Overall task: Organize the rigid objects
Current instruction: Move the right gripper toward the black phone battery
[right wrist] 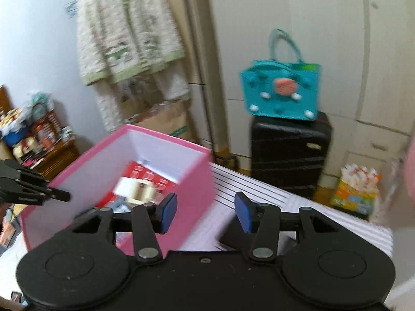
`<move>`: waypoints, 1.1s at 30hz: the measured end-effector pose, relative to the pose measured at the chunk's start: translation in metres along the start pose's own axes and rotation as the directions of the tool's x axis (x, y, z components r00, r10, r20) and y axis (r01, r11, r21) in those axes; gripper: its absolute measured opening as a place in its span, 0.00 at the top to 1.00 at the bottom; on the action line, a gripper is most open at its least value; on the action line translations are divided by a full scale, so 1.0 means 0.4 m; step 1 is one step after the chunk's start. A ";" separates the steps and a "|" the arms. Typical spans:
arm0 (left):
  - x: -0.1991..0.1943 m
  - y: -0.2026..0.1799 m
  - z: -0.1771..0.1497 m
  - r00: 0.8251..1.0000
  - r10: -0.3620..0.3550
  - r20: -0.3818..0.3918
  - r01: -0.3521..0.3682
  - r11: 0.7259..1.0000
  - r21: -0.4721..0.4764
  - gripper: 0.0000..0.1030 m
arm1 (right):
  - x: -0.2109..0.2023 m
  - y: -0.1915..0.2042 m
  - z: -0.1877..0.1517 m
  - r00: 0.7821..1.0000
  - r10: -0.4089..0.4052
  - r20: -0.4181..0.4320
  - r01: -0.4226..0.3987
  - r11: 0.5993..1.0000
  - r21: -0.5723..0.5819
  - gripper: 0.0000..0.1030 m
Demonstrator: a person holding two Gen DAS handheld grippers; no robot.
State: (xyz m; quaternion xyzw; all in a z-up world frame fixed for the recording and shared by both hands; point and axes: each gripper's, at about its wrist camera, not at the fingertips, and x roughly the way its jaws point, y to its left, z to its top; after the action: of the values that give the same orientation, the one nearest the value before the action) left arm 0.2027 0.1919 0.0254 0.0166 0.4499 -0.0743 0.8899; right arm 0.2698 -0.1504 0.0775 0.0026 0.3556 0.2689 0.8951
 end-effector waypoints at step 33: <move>0.018 -0.016 0.028 0.997 0.064 -0.045 -0.066 0.997 -0.038 0.94 | 0.212 -0.184 -0.188 0.963 -0.257 -0.081 0.258 0.966 0.011 0.27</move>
State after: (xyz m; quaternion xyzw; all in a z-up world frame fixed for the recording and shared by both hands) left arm 0.2149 0.1837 0.0264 0.0155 0.4696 -0.0361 0.8820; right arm 0.3081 -0.1866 -0.0470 -0.0448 0.3909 0.1463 0.9076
